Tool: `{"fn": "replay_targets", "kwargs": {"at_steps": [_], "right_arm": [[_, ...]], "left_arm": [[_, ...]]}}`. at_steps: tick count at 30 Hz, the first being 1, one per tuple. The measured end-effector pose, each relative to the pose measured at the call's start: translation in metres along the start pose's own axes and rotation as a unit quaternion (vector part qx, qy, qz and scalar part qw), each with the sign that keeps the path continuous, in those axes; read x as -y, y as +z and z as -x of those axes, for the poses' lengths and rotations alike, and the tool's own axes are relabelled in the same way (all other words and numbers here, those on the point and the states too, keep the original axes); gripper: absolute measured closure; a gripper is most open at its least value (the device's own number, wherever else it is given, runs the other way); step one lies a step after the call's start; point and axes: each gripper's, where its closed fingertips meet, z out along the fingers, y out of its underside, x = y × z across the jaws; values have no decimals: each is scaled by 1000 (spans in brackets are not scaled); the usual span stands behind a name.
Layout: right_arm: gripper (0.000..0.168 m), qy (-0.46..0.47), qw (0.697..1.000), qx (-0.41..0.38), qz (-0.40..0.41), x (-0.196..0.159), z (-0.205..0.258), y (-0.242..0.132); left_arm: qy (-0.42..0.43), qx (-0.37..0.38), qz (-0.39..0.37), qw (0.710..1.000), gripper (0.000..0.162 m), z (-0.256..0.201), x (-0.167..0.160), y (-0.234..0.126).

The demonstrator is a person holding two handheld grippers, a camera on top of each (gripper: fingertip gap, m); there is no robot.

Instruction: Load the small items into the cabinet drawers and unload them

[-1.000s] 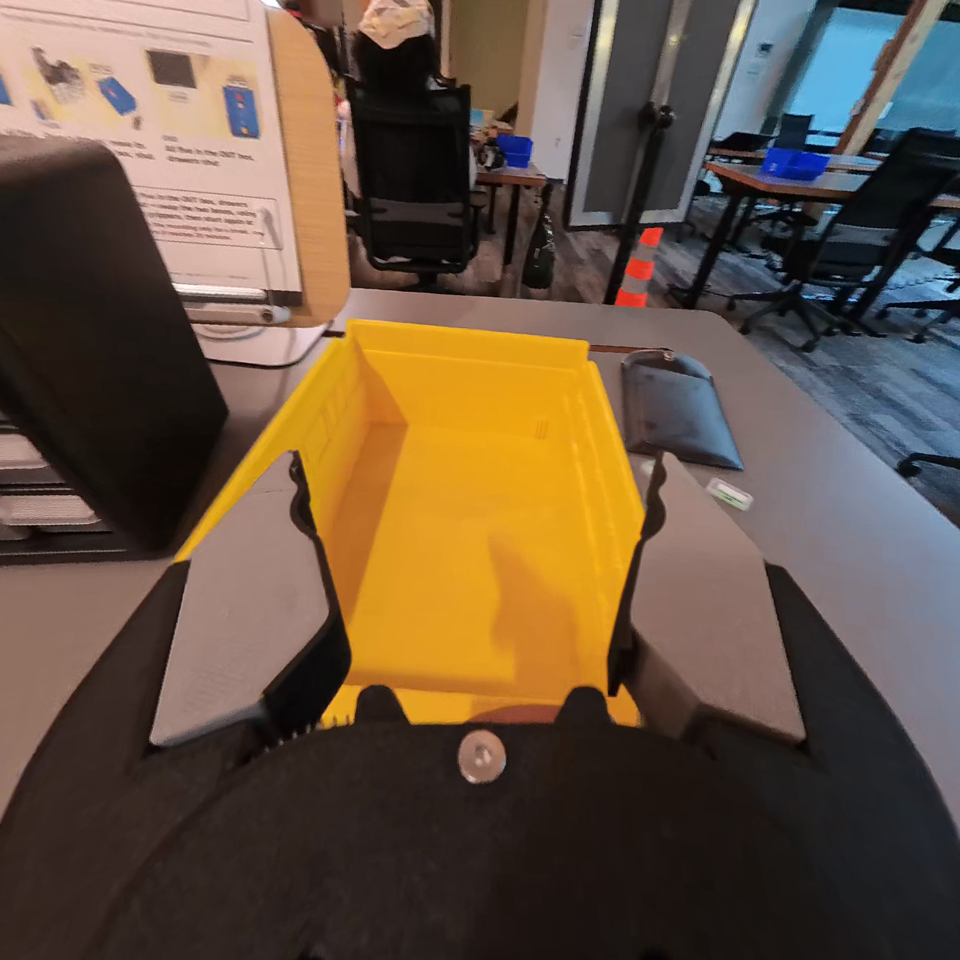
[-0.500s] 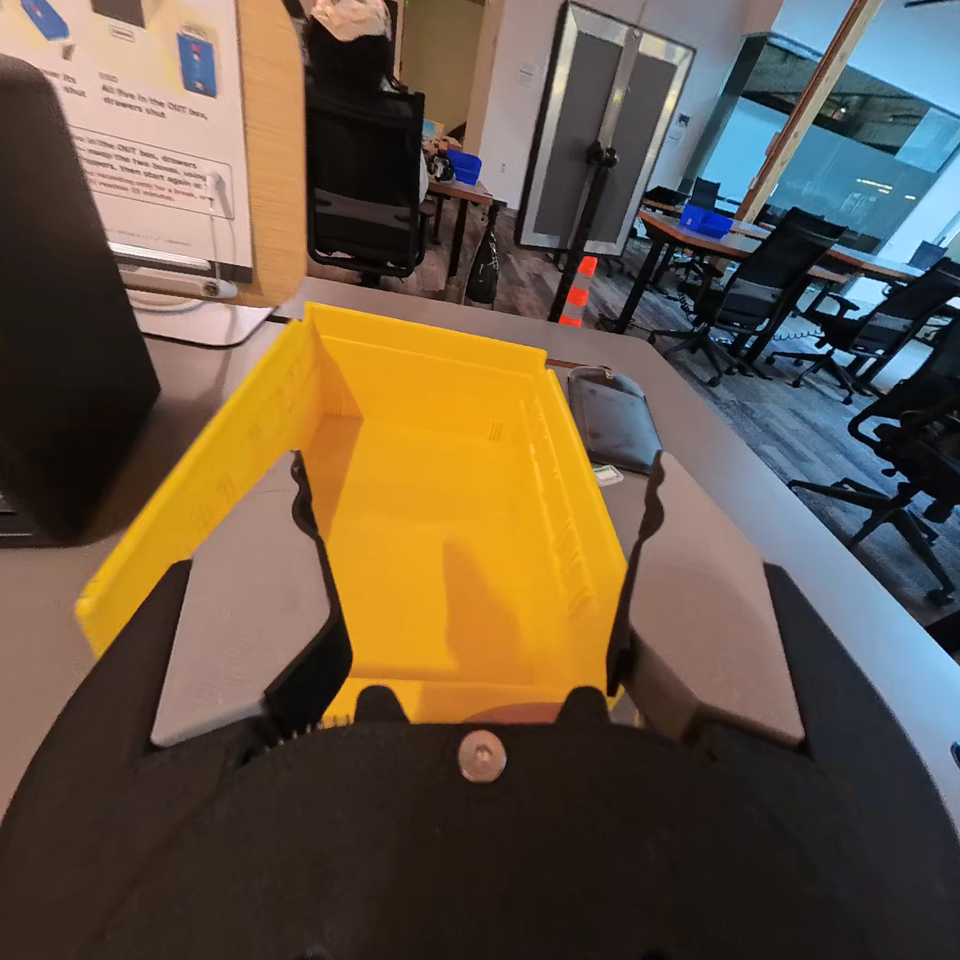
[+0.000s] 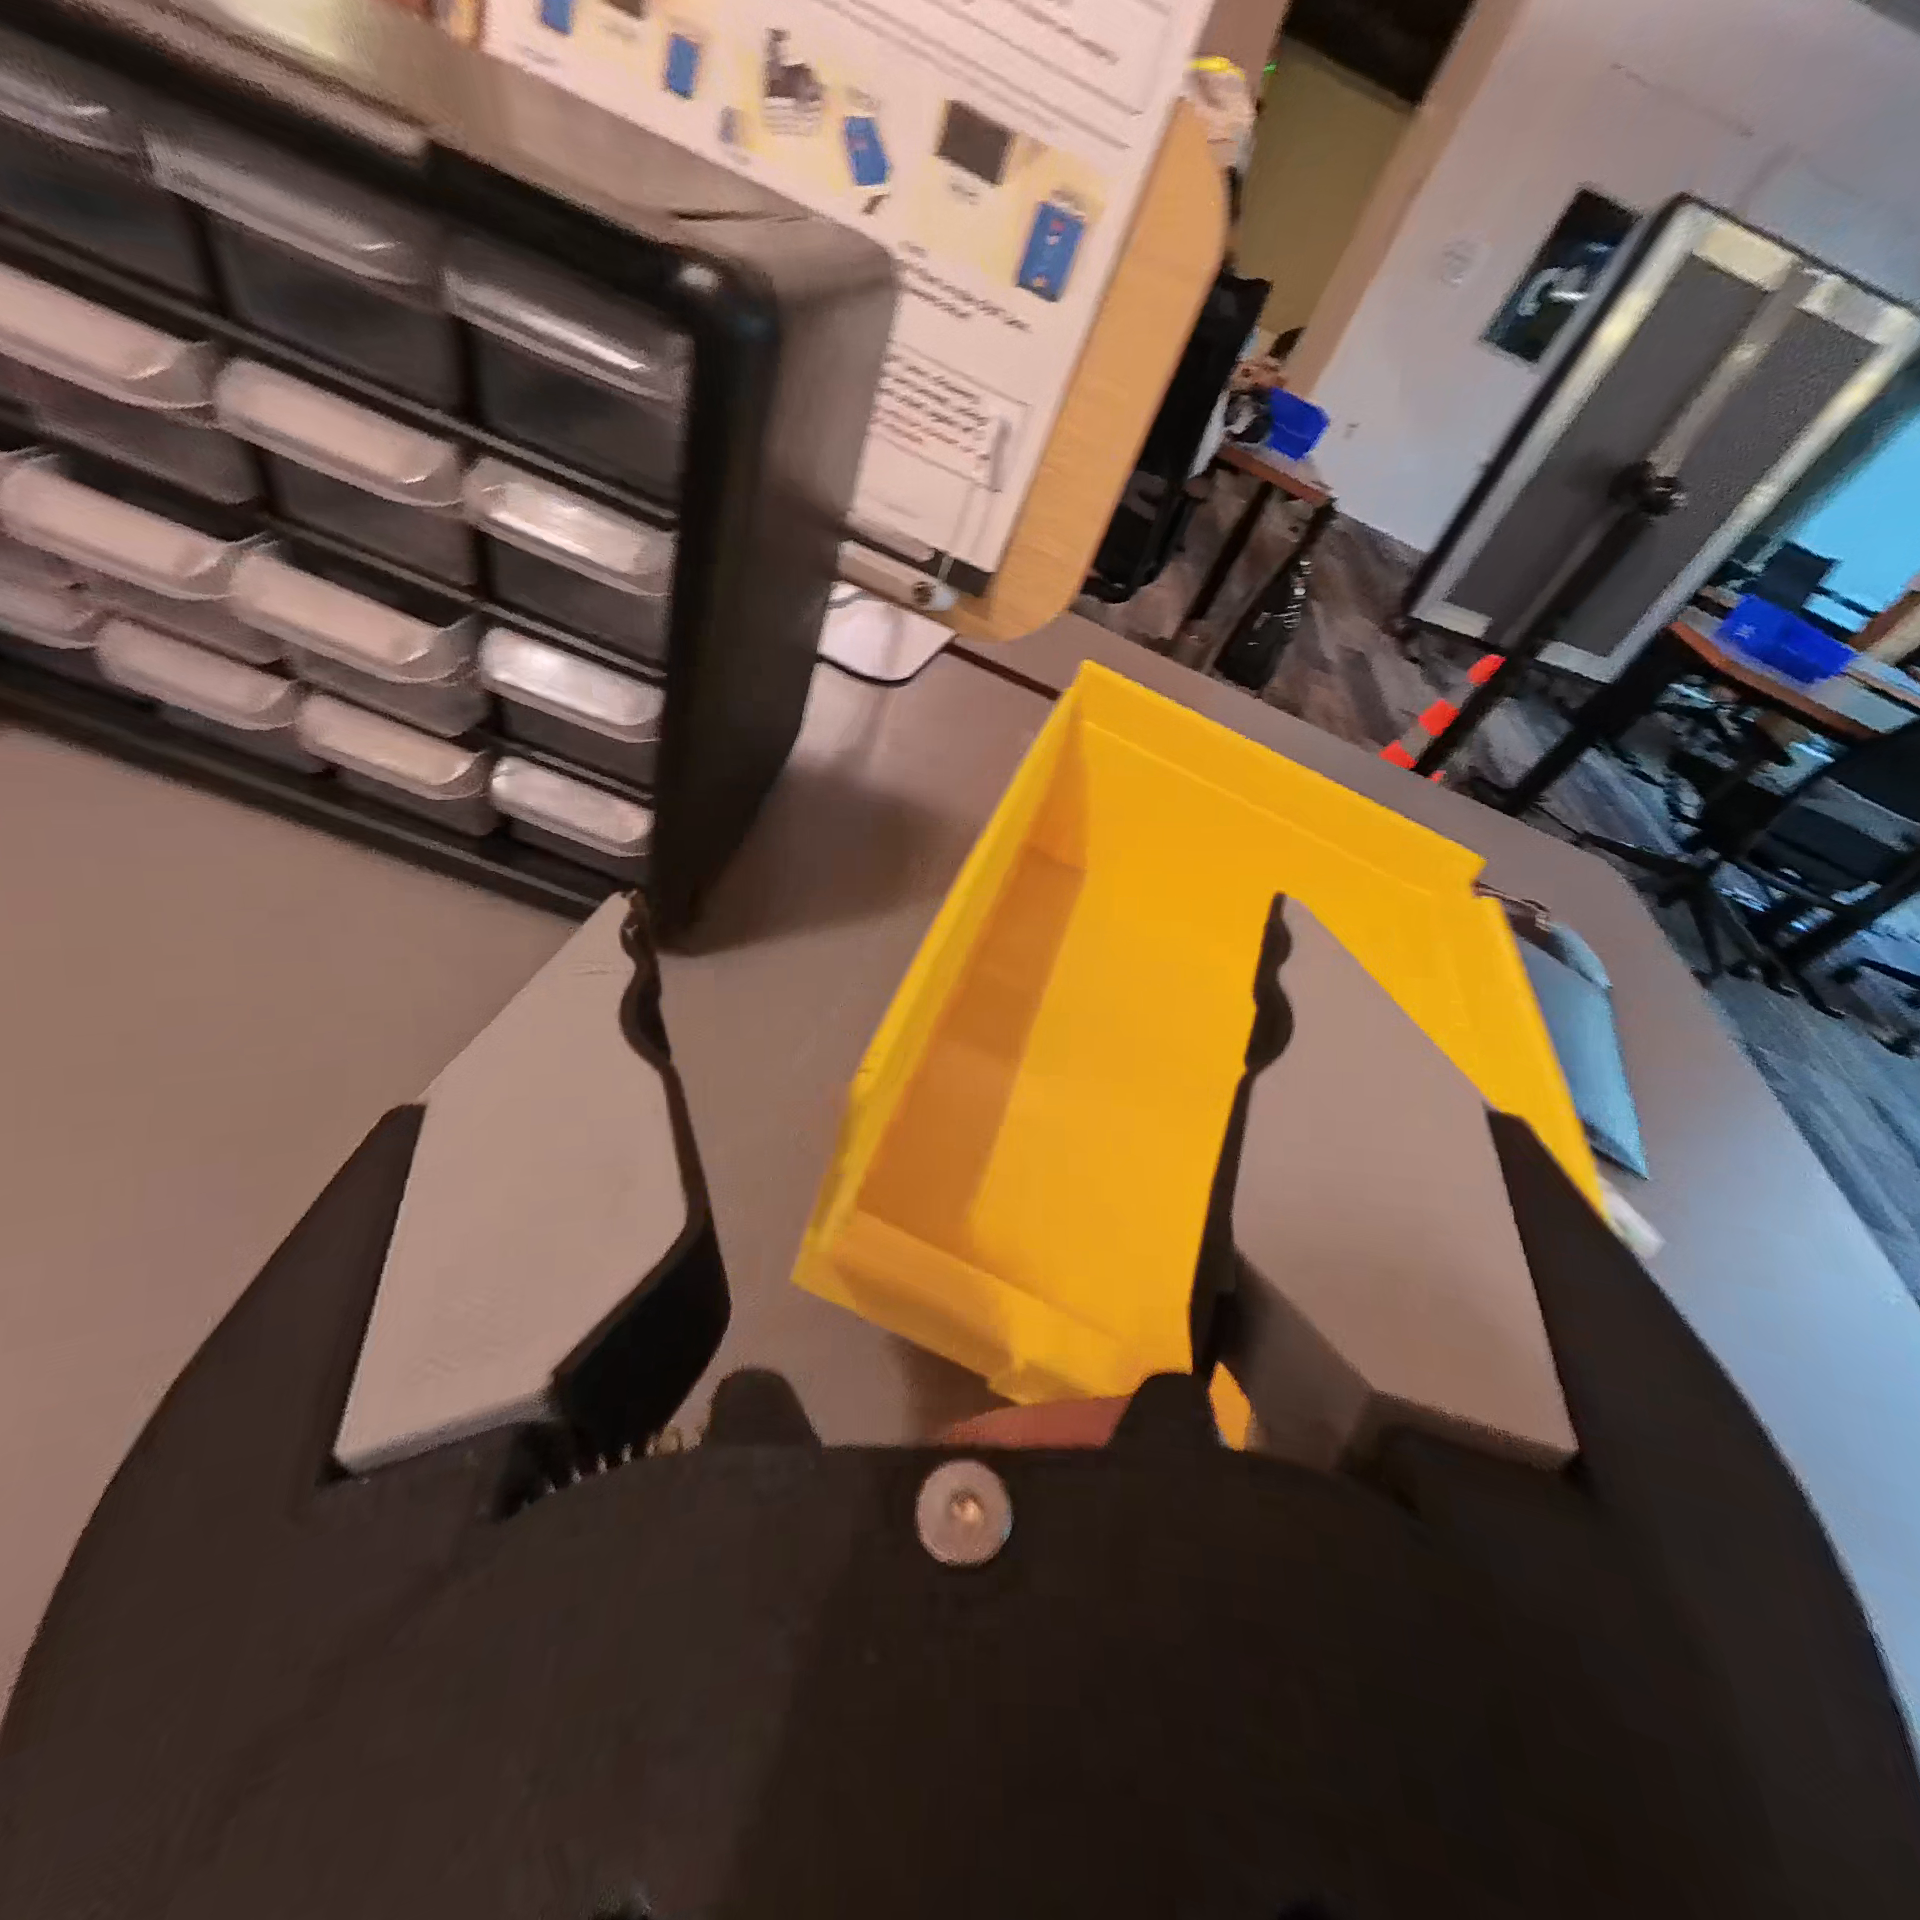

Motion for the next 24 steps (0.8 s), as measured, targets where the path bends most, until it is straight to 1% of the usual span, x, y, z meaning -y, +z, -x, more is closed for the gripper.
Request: {"fn": "replay_targets", "kwargs": {"at_steps": [4,9,11,13,16,18,21,24], "right_arm": [[59,-23,998,52,12,2,34,-2],[74,-37,997,70,-2,8,48,-8],[75,-26,996,83,3,7,50,-9],[76,-5,993,118,10,5,58,-9],[82,27,985,168,18,2,68,-12],[83,35,982,183,21,2,69,-12],[84,37,979,198,19,3,70,-15],[84,43,969,242,21,3,77,-22]], "left_arm": [[7,4,7,1000,86,5,-5,-1],[-35,-18,19,999,86,14,-13,-1],[-47,-20,25,998,86,20,-16,-1],[-57,-28,32,997,88,21,-21,0],[-61,-42,60,995,91,20,-35,6],[-55,-48,77,994,94,18,-44,10],[-55,-67,106,991,95,12,-56,14],[-62,-98,123,986,96,4,-63,11]]}}
